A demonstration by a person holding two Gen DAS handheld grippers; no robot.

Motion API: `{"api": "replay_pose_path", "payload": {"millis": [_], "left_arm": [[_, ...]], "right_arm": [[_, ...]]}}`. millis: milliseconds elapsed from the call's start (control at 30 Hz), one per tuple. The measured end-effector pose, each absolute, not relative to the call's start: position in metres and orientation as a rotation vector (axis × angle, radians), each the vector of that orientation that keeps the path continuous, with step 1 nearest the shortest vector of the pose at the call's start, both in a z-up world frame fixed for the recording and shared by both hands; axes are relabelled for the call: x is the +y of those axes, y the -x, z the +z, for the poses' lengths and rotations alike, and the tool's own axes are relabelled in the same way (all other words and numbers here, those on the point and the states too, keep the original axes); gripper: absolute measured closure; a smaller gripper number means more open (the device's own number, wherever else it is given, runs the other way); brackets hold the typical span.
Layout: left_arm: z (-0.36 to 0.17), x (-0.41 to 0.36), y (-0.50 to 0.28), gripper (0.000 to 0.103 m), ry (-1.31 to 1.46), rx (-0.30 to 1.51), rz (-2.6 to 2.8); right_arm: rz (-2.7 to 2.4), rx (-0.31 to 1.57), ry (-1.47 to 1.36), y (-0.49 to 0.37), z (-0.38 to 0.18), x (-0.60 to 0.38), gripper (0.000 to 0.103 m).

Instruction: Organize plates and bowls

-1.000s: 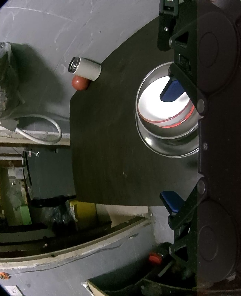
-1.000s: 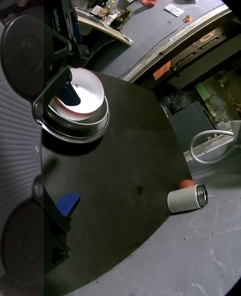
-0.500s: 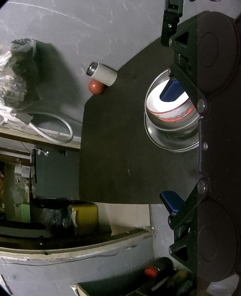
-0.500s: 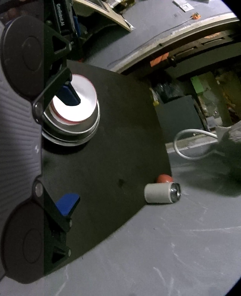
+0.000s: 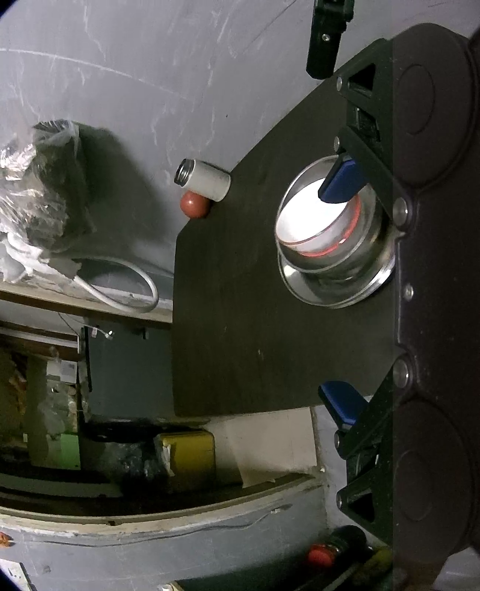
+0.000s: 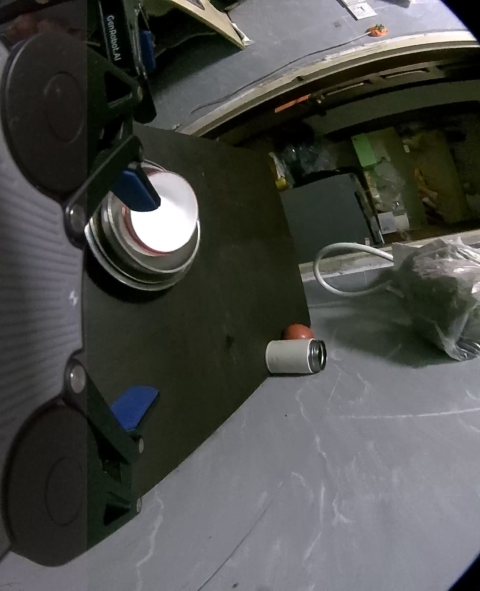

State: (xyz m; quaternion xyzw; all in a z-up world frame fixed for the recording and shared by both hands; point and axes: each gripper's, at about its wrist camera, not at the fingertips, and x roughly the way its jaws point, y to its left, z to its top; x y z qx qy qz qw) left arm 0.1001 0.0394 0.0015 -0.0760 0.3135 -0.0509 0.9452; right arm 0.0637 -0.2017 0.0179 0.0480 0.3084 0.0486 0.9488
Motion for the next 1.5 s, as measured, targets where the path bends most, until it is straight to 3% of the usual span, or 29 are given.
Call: {"api": "replay_pose_path", "payload": {"millis": [767, 1500], "left_arm": [[0.002, 0.045, -0.022, 0.001, 0.117, 0.598, -0.065], [-0.007, 0.032, -0.003, 0.001, 0.092, 0.637, -0.068]], "right_arm": [[0.149, 0.605, -0.087, 0.0, 0.012, -0.186, 0.0], [0.154, 0.647, -0.12, 0.023, -0.003, -0.199, 0.0]]}}
